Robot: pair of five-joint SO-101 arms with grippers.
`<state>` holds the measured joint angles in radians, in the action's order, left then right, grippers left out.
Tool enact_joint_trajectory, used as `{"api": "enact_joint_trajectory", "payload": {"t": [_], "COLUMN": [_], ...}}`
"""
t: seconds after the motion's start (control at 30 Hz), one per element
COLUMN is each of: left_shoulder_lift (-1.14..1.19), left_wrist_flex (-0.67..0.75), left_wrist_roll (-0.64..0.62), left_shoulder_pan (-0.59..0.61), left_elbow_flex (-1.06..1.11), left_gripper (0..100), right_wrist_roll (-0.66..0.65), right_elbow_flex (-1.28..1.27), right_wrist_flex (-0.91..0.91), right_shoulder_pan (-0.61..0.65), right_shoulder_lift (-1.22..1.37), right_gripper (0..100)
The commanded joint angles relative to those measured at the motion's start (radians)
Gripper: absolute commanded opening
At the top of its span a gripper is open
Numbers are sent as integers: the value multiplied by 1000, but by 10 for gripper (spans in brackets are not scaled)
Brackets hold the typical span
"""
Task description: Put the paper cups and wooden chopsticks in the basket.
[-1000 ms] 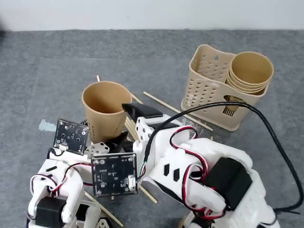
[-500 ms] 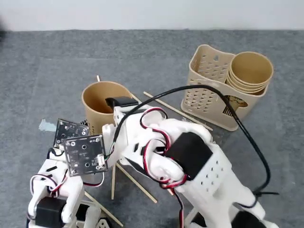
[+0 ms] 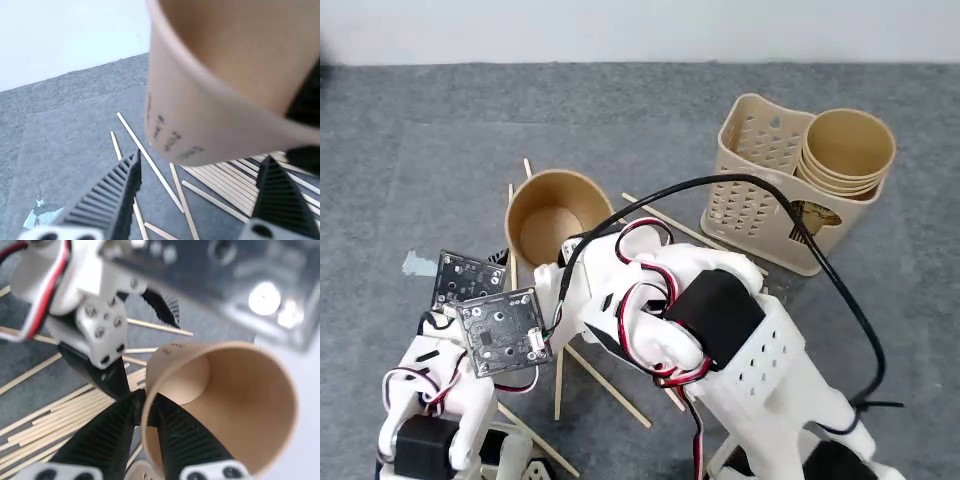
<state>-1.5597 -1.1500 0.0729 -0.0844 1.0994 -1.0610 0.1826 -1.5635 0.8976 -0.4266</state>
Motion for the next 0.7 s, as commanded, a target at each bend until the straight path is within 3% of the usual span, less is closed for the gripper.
{"api": "enact_joint_trajectory", "payload": {"t": [0.0, 0.1, 0.47, 0.67], "left_shoulder_lift": [-3, -3, -3, -3], "left_wrist_flex": [-2, -2, 6, 6], "left_wrist_roll": [6, 0, -49, -57], "left_shoulder_pan": [5, 8, 9, 9], "left_elbow_flex": [-5, -5, 10, 47], "left_gripper": [389, 446, 449, 449], "right_wrist_roll": [-12, -58, -75, -25], "right_elbow_flex": [55, 51, 55, 55], "right_wrist_flex": [-5, -7, -44, -30], "right_shoulder_pan": [-54, -102, -292, -473], "right_shoulder_lift": [10, 12, -77, -225], "right_gripper": [10, 10, 9, 9]}}
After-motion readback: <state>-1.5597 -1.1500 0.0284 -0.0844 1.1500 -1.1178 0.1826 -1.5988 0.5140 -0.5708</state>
